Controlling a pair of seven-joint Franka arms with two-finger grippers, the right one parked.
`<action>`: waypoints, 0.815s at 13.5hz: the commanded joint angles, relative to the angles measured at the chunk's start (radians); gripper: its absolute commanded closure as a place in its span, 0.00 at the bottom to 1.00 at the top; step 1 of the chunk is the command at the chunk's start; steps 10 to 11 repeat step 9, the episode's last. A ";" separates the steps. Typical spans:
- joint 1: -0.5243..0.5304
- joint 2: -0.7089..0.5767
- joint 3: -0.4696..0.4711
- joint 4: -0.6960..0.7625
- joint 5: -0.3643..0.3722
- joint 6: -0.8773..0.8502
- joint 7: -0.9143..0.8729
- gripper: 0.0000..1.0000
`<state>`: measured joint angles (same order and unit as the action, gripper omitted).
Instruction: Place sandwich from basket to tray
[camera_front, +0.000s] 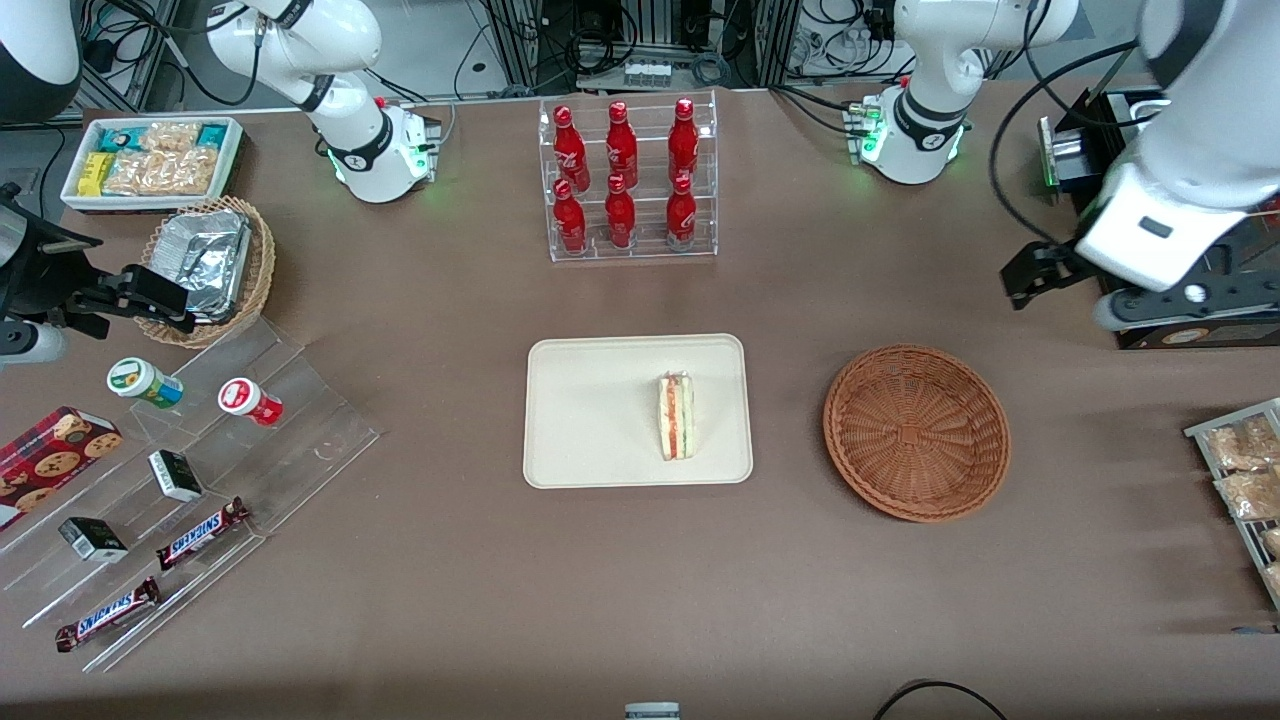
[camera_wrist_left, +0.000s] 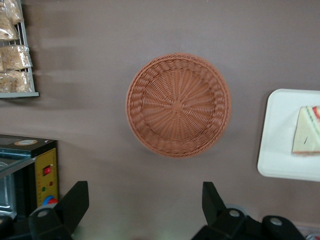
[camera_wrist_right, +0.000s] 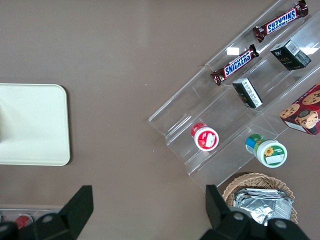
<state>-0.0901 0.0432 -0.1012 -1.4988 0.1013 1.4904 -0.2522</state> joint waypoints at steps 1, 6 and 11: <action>0.022 0.003 -0.002 0.029 -0.020 -0.057 0.037 0.00; 0.062 0.015 0.003 0.088 -0.055 -0.144 0.082 0.00; 0.091 0.026 0.003 0.086 -0.057 -0.144 0.082 0.00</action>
